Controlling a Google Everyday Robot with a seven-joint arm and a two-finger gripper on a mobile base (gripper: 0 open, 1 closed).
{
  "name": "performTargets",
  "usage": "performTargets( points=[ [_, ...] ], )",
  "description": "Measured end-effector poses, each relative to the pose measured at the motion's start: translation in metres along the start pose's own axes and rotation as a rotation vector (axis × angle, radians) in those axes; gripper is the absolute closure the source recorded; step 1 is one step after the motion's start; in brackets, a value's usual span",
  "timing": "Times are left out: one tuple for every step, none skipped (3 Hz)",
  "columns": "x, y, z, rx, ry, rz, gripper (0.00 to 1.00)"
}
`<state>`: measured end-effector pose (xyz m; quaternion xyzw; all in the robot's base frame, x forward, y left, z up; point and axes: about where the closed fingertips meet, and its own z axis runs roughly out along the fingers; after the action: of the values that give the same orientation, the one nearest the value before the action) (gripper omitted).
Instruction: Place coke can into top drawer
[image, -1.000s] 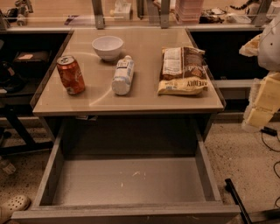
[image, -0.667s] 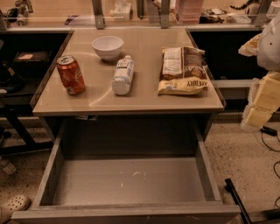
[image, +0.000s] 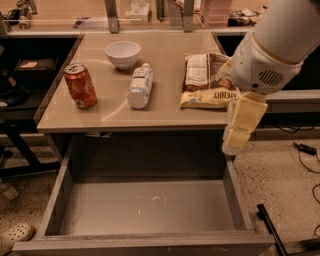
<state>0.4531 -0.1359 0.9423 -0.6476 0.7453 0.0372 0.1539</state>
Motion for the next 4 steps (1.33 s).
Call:
performTargets(
  points=[
    [-0.002, 0.0, 0.001, -0.002, -0.002, -0.004, 0.0],
    [-0.004, -0.007, 0.006, 0.009, -0.04, 0.012, 0.0],
    [-0.014, -0.058, 0.016, 0.078, -0.147, 0.06, 0.0],
    [-0.031, -0.115, 0.028, 0.121, -0.261, 0.098, 0.0]
  ],
)
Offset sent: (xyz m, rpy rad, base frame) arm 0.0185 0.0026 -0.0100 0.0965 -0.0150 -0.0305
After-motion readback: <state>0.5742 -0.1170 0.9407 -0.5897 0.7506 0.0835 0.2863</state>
